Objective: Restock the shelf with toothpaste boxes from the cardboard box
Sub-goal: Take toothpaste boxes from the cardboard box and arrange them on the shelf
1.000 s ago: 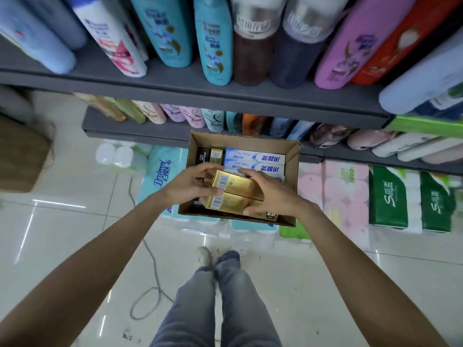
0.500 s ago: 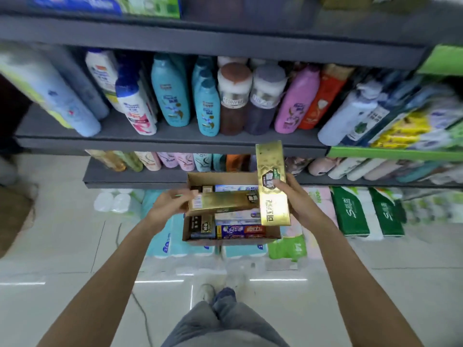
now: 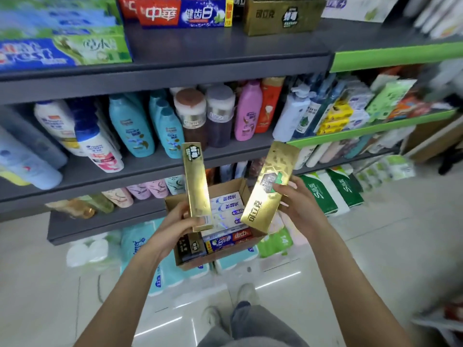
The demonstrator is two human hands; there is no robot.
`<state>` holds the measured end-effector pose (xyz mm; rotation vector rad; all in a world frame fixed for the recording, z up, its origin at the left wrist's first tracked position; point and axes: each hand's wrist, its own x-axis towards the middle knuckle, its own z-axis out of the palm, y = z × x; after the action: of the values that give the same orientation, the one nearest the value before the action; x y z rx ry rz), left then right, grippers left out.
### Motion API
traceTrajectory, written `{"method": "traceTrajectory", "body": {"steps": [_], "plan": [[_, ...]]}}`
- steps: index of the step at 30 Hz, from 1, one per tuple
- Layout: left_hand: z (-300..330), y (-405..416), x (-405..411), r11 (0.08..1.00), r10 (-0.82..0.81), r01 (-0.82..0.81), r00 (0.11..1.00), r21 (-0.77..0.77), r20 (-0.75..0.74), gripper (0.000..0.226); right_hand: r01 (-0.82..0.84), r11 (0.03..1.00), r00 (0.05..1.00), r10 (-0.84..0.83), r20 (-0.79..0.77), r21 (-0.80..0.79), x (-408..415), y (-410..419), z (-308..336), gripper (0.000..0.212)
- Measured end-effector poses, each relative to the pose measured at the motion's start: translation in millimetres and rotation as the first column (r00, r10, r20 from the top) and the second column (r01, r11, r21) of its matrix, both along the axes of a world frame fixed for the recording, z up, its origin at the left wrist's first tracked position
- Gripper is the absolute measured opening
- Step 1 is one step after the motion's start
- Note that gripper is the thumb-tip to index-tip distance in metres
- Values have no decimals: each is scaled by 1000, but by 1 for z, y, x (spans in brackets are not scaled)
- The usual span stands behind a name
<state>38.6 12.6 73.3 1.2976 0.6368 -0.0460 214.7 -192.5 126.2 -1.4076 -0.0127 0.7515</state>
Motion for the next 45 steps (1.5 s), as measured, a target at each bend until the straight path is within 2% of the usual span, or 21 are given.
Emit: {"method": "traceTrajectory", "body": {"steps": [2,3,5,6,9,13,17,20,23,25,26,29,32,34,35,36,37,39,40,42,45], "plan": [[17,-7,13,962,39,-36,999,269,-6,68,38,998,996,-42,73,54,3,-7,7,60],[26,-10,20,895,62,-56,998,442,2,65,52,995,992,-61,107,85,6,-9,12,73],[43,-17,32,693,76,-88,996,715,49,69,61,989,985,-82,153,136,14,-12,24,91],[48,-19,37,595,68,-100,995,798,75,74,65,985,982,-91,163,158,19,-12,29,91],[60,-25,53,440,57,-135,991,888,122,85,129,966,979,-160,128,226,38,-13,42,71],[76,-32,88,315,44,-190,982,930,186,81,146,978,967,-172,187,146,74,-20,59,39],[96,-40,133,284,128,-243,968,927,214,78,-4,996,925,-32,378,93,126,-40,85,31],[116,-50,169,281,170,-302,950,911,262,76,-34,990,900,-28,435,136,174,-52,109,35],[134,-56,200,314,236,-382,918,869,318,80,-62,946,920,-69,385,318,222,-59,138,60],[142,-57,217,344,294,-442,889,828,352,79,-159,897,937,6,350,413,249,-55,158,80],[146,-57,224,351,319,-466,875,812,364,80,-208,876,936,50,347,434,261,-50,167,80],[160,-56,237,351,375,-526,837,774,399,82,-230,835,943,65,327,499,286,-21,183,52],[169,-52,236,330,411,-544,819,772,401,89,-165,798,972,31,234,579,297,13,189,52],[172,-45,231,327,436,-556,806,764,400,90,-153,798,962,-15,273,583,296,35,192,53],[173,-41,227,337,448,-569,798,751,403,90,-163,851,918,-55,393,499,296,45,190,52],[174,-37,224,353,458,-581,791,734,406,89,-162,928,811,-68,581,335,299,55,187,52],[176,-34,221,367,465,-594,784,716,412,88,-114,988,643,-6,766,103,305,64,181,53],[180,-28,217,388,476,-616,771,686,423,85,105,953,348,232,908,-284,317,75,168,51],[183,-27,216,404,481,-627,765,666,428,81,199,905,293,312,904,-377,321,76,163,49],[187,-27,217,452,490,-645,757,616,433,72,290,864,274,338,901,-412,316,74,159,44],[190,-24,221,498,505,-668,742,553,442,54,220,953,121,185,975,-208,285,68,157,36]]}}
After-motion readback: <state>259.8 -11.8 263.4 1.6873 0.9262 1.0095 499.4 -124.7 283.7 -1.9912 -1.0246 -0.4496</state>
